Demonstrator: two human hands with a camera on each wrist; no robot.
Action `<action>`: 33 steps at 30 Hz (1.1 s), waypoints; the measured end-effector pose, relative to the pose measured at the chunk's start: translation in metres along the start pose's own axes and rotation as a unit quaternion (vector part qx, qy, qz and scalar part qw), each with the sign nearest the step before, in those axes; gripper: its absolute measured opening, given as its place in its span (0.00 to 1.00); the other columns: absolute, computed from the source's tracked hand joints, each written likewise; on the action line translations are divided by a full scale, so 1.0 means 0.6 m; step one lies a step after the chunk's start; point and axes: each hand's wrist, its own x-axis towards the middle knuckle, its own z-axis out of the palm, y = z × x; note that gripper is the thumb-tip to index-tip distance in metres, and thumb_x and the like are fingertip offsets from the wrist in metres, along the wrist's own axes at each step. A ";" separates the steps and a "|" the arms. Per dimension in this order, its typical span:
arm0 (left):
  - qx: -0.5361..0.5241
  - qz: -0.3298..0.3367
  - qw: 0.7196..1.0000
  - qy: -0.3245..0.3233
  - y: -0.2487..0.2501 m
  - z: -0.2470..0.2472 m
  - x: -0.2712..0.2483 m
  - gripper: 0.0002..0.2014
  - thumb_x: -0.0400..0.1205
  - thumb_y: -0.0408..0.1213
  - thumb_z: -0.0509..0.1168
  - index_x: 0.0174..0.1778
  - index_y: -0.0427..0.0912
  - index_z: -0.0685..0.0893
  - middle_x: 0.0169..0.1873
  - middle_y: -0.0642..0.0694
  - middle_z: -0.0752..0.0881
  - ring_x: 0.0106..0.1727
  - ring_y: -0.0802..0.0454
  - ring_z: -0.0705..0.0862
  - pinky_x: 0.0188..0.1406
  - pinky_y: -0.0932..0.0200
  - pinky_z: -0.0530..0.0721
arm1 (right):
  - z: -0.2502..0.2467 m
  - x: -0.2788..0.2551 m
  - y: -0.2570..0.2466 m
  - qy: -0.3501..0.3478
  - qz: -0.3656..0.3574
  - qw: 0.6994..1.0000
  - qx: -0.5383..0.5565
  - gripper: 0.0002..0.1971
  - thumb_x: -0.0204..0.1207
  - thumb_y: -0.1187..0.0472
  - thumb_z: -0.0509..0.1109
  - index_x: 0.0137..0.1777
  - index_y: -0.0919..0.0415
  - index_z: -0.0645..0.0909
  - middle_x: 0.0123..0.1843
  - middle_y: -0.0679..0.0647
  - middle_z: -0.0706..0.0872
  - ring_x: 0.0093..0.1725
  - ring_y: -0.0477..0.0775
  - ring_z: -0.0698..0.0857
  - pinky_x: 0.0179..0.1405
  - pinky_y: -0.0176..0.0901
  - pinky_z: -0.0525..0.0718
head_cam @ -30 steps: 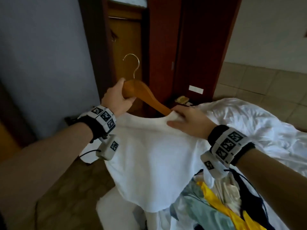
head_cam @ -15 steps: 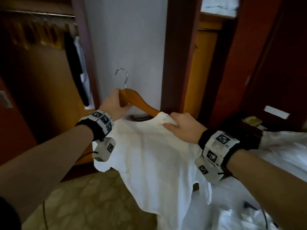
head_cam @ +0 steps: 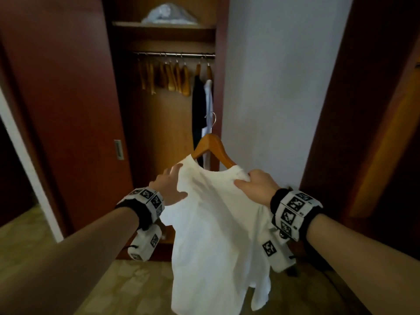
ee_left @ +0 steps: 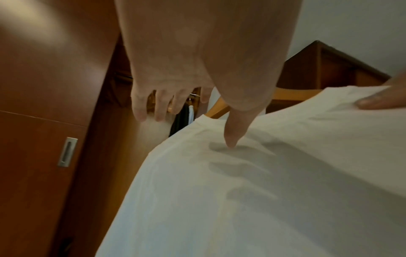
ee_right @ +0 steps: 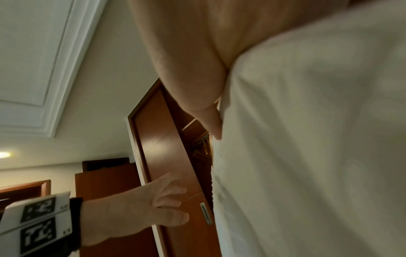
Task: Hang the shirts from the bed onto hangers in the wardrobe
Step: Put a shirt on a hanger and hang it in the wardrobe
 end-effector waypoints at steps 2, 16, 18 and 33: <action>0.010 -0.016 1.000 -0.004 -0.019 -0.012 0.043 0.47 0.79 0.51 0.72 0.85 0.55 0.46 0.85 0.42 0.58 0.79 0.35 0.69 0.74 0.32 0.73 | 0.012 0.064 -0.029 -0.008 -0.002 1.000 0.014 0.16 0.84 0.51 0.65 0.62 0.64 0.80 0.57 0.59 0.82 0.59 0.62 0.83 0.52 0.44 0.78; 0.091 -0.107 0.989 0.040 -0.057 -0.160 0.361 0.40 0.83 0.51 0.66 0.86 0.55 0.50 0.83 0.43 0.63 0.81 0.37 0.65 0.78 0.28 0.59 | -0.008 0.524 -0.201 -0.007 0.010 0.998 0.065 0.24 0.90 0.54 0.52 0.77 0.72 0.69 0.75 0.69 0.75 0.73 0.68 0.77 0.72 0.53 0.76; 0.093 -0.109 0.989 0.041 -0.064 -0.163 0.395 0.39 0.83 0.52 0.65 0.86 0.55 0.50 0.83 0.44 0.62 0.82 0.37 0.64 0.77 0.28 0.60 | -0.001 0.569 -0.221 -0.004 0.013 0.998 0.069 0.24 0.90 0.55 0.52 0.77 0.72 0.70 0.75 0.68 0.76 0.73 0.67 0.77 0.70 0.51 0.75; 0.089 -0.033 0.995 0.015 -0.199 -0.187 0.715 0.40 0.83 0.53 0.65 0.85 0.57 0.48 0.83 0.45 0.61 0.82 0.39 0.63 0.77 0.30 0.65 | 0.067 0.883 -0.323 0.048 0.066 0.993 -0.080 0.22 0.92 0.61 0.45 0.77 0.74 0.68 0.78 0.68 0.72 0.76 0.68 0.73 0.76 0.54 0.70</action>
